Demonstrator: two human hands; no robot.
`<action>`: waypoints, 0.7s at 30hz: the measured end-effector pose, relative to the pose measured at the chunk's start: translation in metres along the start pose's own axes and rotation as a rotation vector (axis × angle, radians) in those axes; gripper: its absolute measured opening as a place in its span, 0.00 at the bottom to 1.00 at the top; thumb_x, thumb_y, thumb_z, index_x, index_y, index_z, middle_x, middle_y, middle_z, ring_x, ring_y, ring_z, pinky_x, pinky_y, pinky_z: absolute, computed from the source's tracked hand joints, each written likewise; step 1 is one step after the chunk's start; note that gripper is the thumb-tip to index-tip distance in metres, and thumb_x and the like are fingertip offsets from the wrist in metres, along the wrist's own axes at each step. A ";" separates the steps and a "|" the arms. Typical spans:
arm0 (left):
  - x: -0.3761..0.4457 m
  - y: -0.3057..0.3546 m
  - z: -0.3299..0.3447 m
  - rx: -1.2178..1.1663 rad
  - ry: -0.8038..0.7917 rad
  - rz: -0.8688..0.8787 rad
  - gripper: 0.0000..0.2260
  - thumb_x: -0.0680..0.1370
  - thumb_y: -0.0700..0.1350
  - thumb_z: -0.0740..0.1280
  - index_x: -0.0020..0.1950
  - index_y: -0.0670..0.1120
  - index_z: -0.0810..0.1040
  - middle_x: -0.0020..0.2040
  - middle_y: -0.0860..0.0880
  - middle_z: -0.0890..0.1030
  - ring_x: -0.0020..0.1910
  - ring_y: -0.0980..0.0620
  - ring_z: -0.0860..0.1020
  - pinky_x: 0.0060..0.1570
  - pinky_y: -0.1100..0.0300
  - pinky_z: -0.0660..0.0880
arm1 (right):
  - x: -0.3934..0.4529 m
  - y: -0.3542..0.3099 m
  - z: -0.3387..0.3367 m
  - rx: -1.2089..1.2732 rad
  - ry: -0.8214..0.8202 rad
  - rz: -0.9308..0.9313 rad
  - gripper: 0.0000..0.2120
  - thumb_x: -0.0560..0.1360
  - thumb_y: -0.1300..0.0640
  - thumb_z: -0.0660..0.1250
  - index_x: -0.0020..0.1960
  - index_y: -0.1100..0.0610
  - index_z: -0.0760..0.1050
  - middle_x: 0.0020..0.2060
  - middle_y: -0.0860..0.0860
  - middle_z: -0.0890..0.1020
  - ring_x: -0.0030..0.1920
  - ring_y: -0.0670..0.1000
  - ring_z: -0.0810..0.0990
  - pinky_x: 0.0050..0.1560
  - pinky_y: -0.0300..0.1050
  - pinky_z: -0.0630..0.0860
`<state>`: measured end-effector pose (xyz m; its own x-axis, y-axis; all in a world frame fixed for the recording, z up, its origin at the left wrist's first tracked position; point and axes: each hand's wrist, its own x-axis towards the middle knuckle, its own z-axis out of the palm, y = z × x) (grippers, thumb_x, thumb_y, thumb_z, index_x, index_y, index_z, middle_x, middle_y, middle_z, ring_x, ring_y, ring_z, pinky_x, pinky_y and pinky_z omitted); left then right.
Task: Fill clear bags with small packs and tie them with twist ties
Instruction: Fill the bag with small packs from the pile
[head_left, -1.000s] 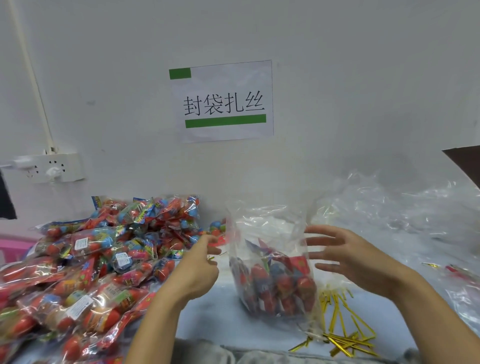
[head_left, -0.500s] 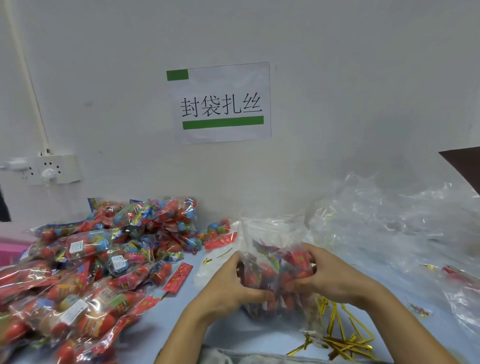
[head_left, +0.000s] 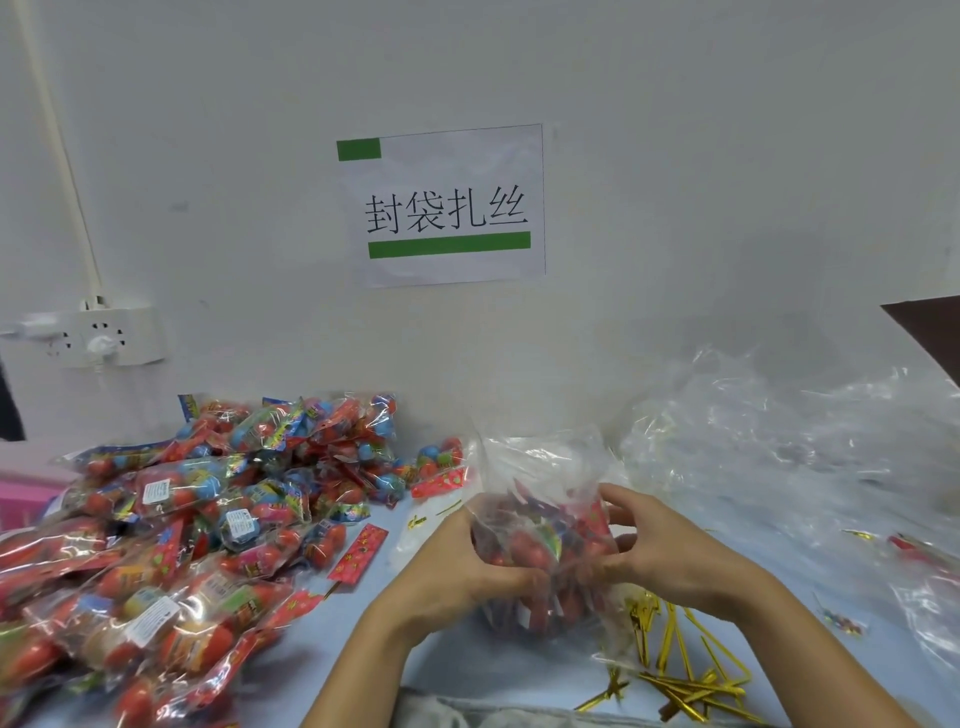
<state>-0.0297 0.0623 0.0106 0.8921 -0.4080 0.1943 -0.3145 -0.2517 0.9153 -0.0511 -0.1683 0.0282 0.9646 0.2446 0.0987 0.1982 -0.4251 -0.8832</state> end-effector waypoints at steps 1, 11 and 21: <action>0.000 0.000 -0.001 -0.001 0.000 -0.003 0.27 0.68 0.42 0.79 0.64 0.51 0.76 0.56 0.53 0.84 0.56 0.54 0.82 0.56 0.63 0.77 | 0.001 0.000 0.002 -0.016 0.027 -0.005 0.28 0.70 0.61 0.80 0.62 0.41 0.75 0.56 0.47 0.83 0.49 0.49 0.87 0.53 0.48 0.84; -0.003 0.017 0.001 -0.053 0.109 0.051 0.49 0.58 0.65 0.79 0.75 0.60 0.61 0.70 0.61 0.70 0.61 0.64 0.76 0.53 0.70 0.72 | -0.003 -0.010 -0.008 0.121 -0.045 0.011 0.36 0.65 0.57 0.81 0.67 0.40 0.71 0.62 0.45 0.80 0.58 0.45 0.83 0.57 0.45 0.81; 0.004 0.045 0.008 -0.104 0.631 0.319 0.09 0.72 0.57 0.71 0.49 0.54 0.80 0.45 0.57 0.83 0.48 0.57 0.81 0.47 0.67 0.76 | 0.006 -0.023 -0.003 0.300 0.434 -0.217 0.11 0.68 0.47 0.76 0.47 0.50 0.85 0.46 0.48 0.88 0.50 0.46 0.85 0.53 0.43 0.79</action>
<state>-0.0434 0.0423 0.0495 0.7894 0.1456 0.5963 -0.5867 -0.1069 0.8028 -0.0497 -0.1599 0.0500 0.9027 -0.1090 0.4161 0.4031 -0.1230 -0.9068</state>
